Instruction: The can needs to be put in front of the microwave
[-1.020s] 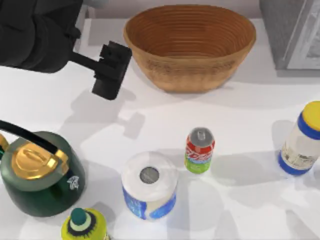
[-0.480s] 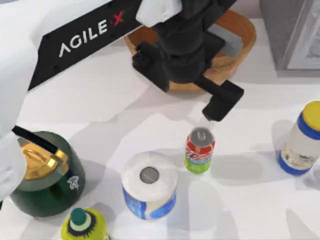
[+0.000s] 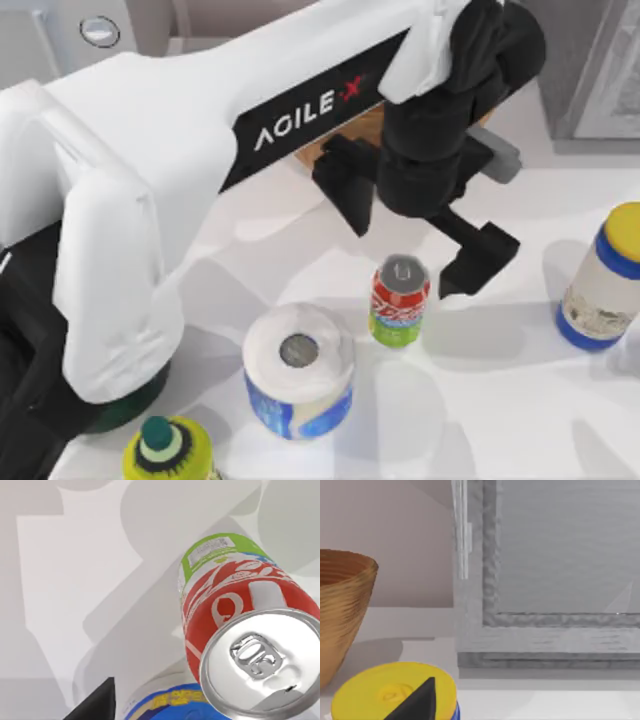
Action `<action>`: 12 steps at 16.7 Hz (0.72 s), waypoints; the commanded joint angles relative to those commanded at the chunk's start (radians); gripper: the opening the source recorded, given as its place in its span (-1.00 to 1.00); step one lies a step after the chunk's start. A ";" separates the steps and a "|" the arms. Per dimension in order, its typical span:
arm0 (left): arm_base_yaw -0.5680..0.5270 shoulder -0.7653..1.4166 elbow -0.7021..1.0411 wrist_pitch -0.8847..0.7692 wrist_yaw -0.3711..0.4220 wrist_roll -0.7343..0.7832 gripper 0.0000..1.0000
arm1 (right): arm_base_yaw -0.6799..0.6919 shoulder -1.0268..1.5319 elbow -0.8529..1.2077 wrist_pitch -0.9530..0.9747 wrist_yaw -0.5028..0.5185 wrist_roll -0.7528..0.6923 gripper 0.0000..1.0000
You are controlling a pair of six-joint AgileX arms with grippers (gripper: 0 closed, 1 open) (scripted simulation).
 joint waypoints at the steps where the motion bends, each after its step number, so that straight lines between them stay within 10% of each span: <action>1: 0.000 0.000 0.000 0.000 0.000 0.000 1.00 | 0.000 0.000 0.000 0.000 0.000 0.000 1.00; 12: 0.001 -0.006 -0.242 0.237 0.000 0.001 1.00 | 0.000 0.000 0.000 0.000 0.000 0.000 1.00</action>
